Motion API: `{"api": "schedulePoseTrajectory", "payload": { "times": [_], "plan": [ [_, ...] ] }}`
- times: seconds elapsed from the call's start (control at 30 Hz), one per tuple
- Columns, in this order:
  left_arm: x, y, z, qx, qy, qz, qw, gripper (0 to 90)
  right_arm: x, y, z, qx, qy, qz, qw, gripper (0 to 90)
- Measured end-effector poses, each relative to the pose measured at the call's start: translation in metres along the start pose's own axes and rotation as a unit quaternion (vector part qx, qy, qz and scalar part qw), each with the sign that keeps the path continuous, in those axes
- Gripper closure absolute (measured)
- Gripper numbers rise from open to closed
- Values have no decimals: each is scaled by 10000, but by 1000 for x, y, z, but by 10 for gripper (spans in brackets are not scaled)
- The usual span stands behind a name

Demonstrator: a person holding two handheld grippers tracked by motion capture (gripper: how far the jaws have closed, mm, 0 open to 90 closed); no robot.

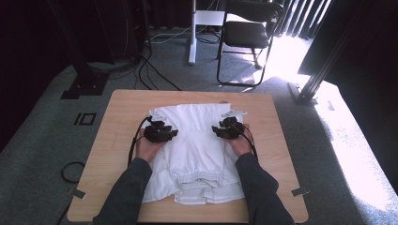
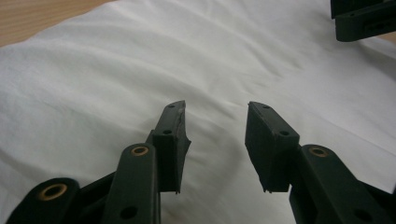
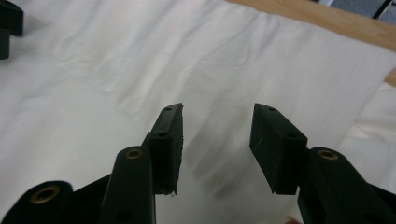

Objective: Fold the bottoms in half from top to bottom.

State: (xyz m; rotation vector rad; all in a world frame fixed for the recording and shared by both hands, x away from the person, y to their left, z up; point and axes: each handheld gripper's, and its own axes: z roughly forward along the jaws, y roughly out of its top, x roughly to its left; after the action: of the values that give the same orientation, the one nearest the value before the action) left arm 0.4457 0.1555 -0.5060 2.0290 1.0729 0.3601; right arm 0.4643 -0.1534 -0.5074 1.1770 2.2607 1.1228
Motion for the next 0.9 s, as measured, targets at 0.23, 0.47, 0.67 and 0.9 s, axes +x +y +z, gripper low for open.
{"api": "schedulePoseTrajectory", "payload": {
  "times": [0.23, 0.47, 0.67, 0.9],
  "plan": [
    [13, -17, 28, 273, -103, -129, 9995, 566, -14, -20, 32, 474, -235, 339, 9980, 518],
    [6, -35, 20, 184, -497, -181, 9984, 568, -6, -40, 19, 390, -262, 336, 9983, 521],
    [-16, -57, 1, 184, -712, 21, 9973, 568, 12, -64, -10, 428, -183, 286, 9985, 521],
    [-36, -73, -16, 305, -924, 230, 9950, 566, 24, -86, -35, 460, -55, 278, 9985, 522]
  ]
}}
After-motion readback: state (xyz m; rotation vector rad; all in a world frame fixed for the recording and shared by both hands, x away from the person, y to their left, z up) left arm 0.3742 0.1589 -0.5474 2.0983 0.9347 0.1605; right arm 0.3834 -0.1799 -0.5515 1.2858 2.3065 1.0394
